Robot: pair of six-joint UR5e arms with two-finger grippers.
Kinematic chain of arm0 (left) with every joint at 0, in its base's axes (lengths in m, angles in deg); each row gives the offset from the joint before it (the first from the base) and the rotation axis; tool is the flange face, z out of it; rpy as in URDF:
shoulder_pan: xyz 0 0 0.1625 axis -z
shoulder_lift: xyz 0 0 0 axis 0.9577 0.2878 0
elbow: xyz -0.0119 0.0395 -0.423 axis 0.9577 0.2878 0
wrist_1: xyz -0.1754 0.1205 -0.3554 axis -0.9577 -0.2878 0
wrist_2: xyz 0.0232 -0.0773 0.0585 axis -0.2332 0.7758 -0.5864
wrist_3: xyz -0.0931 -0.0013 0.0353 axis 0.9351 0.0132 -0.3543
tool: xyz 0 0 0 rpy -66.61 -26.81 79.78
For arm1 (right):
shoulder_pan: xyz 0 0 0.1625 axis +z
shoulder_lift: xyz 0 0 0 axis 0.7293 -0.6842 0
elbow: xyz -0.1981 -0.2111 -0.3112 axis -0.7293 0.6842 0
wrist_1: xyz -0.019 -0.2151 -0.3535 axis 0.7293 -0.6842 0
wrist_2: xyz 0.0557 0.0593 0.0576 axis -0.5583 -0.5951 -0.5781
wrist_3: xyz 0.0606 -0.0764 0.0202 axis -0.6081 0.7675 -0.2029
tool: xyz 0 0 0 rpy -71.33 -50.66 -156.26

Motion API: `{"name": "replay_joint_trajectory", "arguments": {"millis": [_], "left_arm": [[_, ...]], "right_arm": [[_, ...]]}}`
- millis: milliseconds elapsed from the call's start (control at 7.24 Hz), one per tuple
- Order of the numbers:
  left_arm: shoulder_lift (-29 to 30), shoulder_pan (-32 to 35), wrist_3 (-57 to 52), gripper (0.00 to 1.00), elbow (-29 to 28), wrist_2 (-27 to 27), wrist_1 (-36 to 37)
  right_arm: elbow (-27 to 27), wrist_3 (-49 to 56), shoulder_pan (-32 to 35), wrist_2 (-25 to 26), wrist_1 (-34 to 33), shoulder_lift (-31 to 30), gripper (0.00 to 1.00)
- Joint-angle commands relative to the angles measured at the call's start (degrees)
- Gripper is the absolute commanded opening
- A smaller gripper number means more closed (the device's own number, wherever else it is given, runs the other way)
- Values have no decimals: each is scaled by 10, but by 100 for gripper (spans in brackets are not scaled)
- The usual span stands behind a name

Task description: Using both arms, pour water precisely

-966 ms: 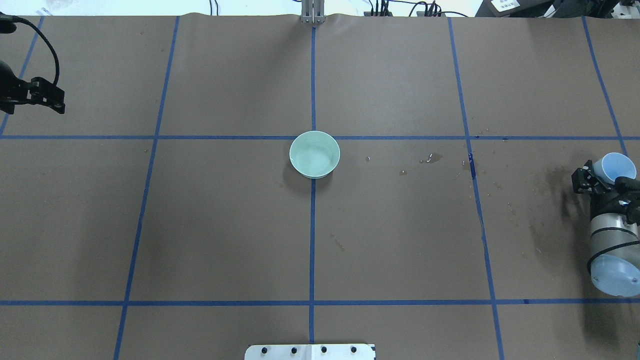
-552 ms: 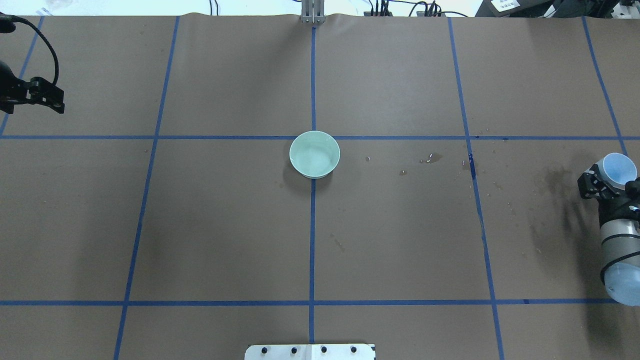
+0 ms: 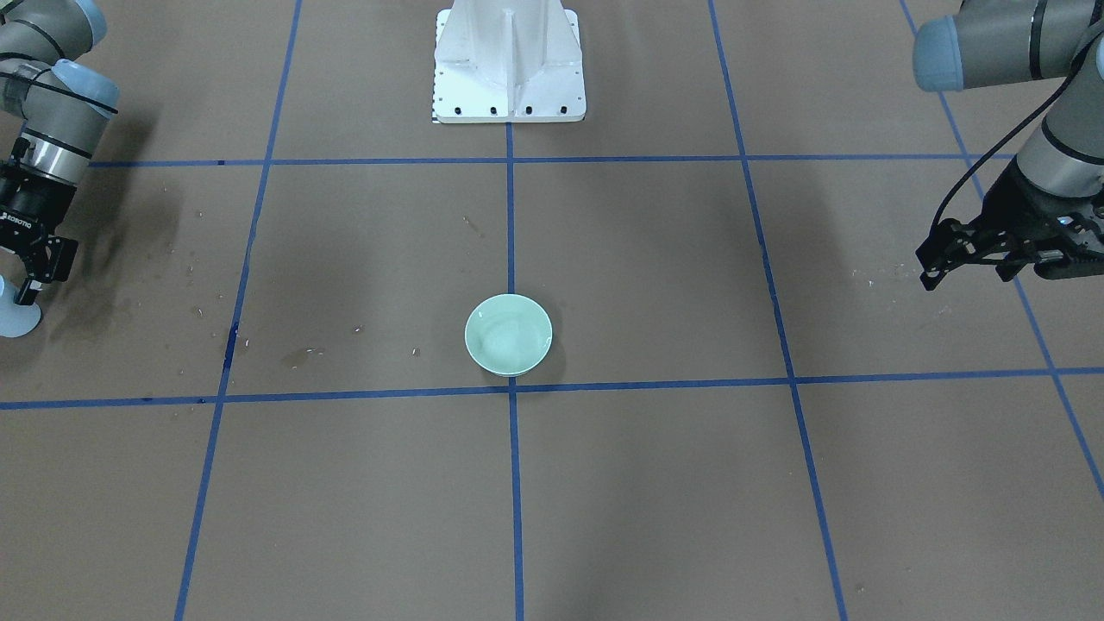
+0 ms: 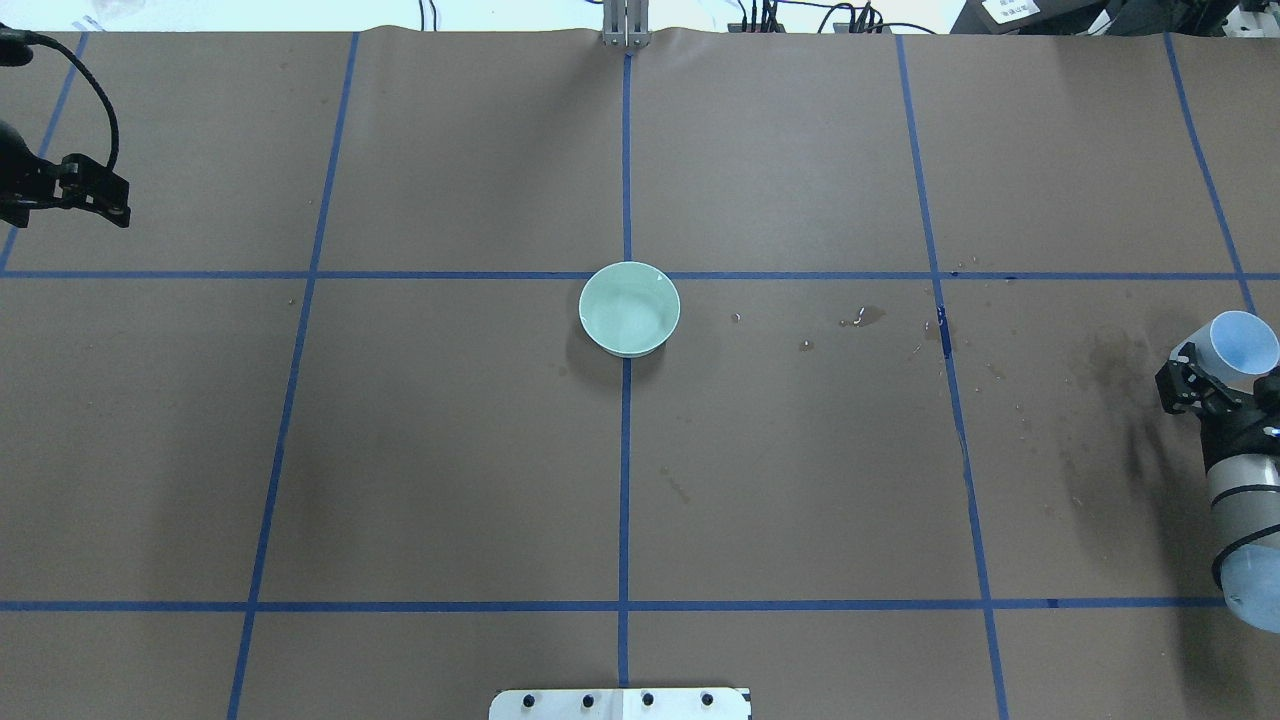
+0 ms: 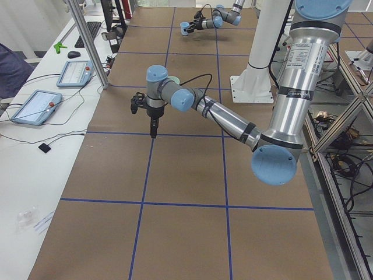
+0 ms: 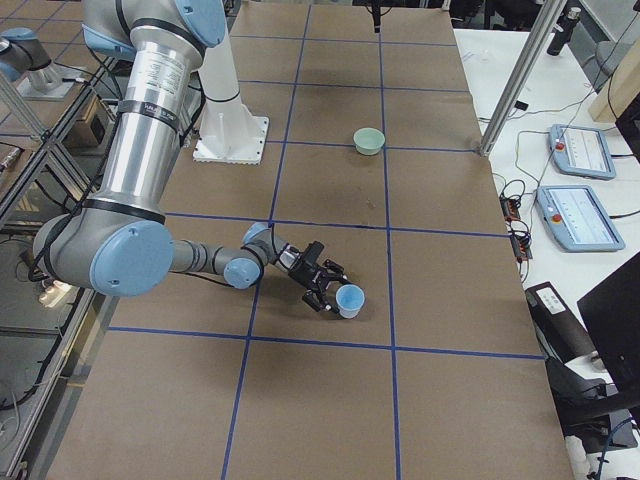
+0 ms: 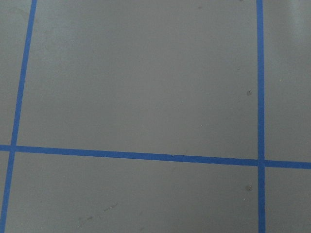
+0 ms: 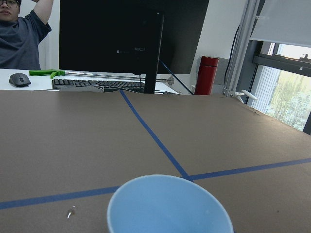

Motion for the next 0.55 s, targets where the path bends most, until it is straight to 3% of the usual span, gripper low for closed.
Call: {"name": "replay_joint_trajectory", "arguments": {"millis": [0, 414], "left_arm": [[0, 1, 0, 100, 0, 0, 0], [0, 0, 0, 100, 0, 0, 0]], "right_arm": [[-23, 0, -12, 0, 0, -11, 99], [-91, 2, -24, -7, -1, -64, 99]]}}
